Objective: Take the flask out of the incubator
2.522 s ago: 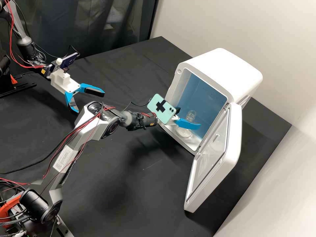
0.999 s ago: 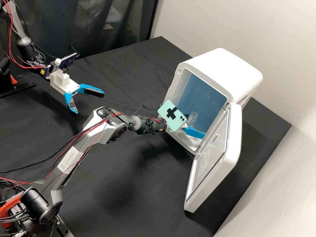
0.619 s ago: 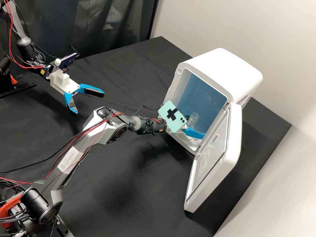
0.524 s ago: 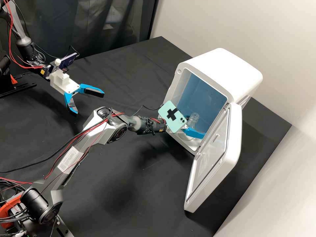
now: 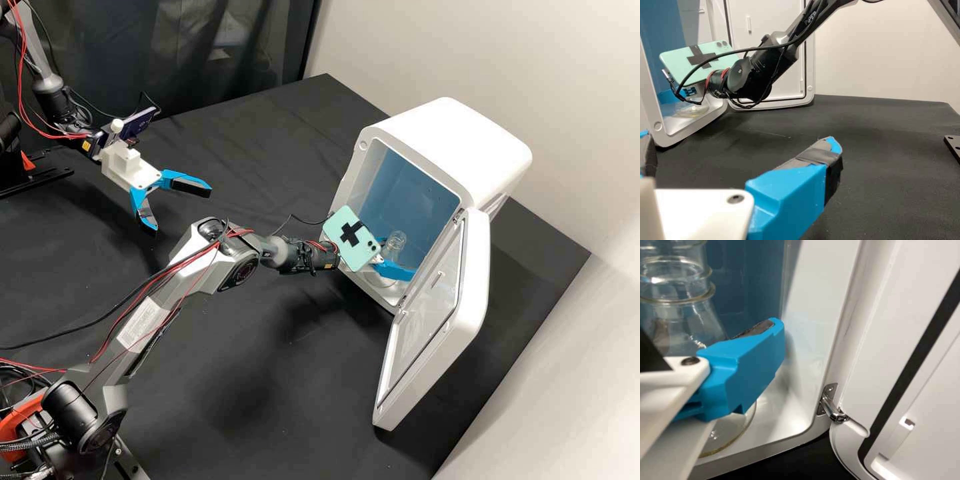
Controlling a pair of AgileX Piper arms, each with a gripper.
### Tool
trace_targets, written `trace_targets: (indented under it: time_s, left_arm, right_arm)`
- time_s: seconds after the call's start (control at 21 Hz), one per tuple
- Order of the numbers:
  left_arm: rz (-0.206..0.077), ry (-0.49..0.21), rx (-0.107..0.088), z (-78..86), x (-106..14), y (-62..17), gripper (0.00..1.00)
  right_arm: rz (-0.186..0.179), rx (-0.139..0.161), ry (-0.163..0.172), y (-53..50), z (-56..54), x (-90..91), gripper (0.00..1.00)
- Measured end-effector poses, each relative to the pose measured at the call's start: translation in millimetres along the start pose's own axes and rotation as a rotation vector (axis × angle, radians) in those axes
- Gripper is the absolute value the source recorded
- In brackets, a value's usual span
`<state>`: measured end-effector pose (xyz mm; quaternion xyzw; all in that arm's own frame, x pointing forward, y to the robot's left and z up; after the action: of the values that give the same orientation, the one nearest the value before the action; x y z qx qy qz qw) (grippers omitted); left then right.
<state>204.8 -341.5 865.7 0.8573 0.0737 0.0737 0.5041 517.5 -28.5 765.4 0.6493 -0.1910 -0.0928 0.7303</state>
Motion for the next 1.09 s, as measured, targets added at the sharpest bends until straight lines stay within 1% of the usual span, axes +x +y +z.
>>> trace_targets:
  time_s: [0.1,0.19,0.24,0.33,0.38,0.43,0.52,0.57,0.71,0.86,0.95,1.0,1.09]
  left_arm:
    - [0.003,-0.001,0.002,0.3,-0.2,0.7,1.0]
    - [0.01,-0.002,0.006,0.9,-0.7,2.3,1.0]
    - [0.012,-0.002,0.007,1.1,-0.8,2.8,1.0]
    - [0.013,-0.003,0.007,1.2,-0.9,3.0,1.0]
    - [0.013,-0.003,0.007,1.2,-0.9,3.0,1.0]
    - [0.013,-0.003,0.007,1.2,-0.9,3.0,1.0]
    - [0.013,-0.003,0.007,1.2,-0.9,3.0,1.0]
    - [0.013,-0.003,0.007,1.2,-0.9,3.0,1.0]
    - [0.013,-0.003,0.007,1.2,-0.9,3.0,1.0]
    - [0.013,-0.003,0.007,1.2,-0.9,3.0,1.0]
    - [0.013,-0.003,0.007,1.2,-0.9,3.0,1.0]
    - [0.013,-0.003,0.007,1.2,-0.9,3.0,1.0]
    - [0.013,-0.003,0.007,1.2,-0.9,3.0,1.0]
  right_arm:
    - [0.0,0.001,0.0,0.0,0.0,0.0,0.0]
    - [-0.001,0.01,0.0,0.0,0.2,-0.2,0.0]
    - [-0.001,0.019,0.0,0.0,0.2,-0.2,0.0]
    - [-0.003,0.025,-0.003,-0.9,1.5,-1.2,0.0]
    - [0.001,0.033,-0.001,1.3,0.9,-2.8,0.0]
    - [-0.003,0.036,-0.005,1.0,2.2,-4.3,0.0]
    - [-0.007,0.046,-0.002,2.7,2.0,-7.1,0.0]
    - [-0.012,0.057,0.0,3.2,2.2,-9.0,0.0]
    - [-0.03,0.073,0.018,6.6,2.0,-17.8,0.0]
    - [-0.064,0.079,0.047,9.0,3.6,-31.6,0.0]
    - [-0.088,0.075,0.073,12.5,4.3,-42.3,0.0]
    - [-0.098,0.075,0.08,12.7,6.3,-47.9,0.0]
    - [-0.104,0.08,0.093,17.3,11.9,-57.8,0.0]
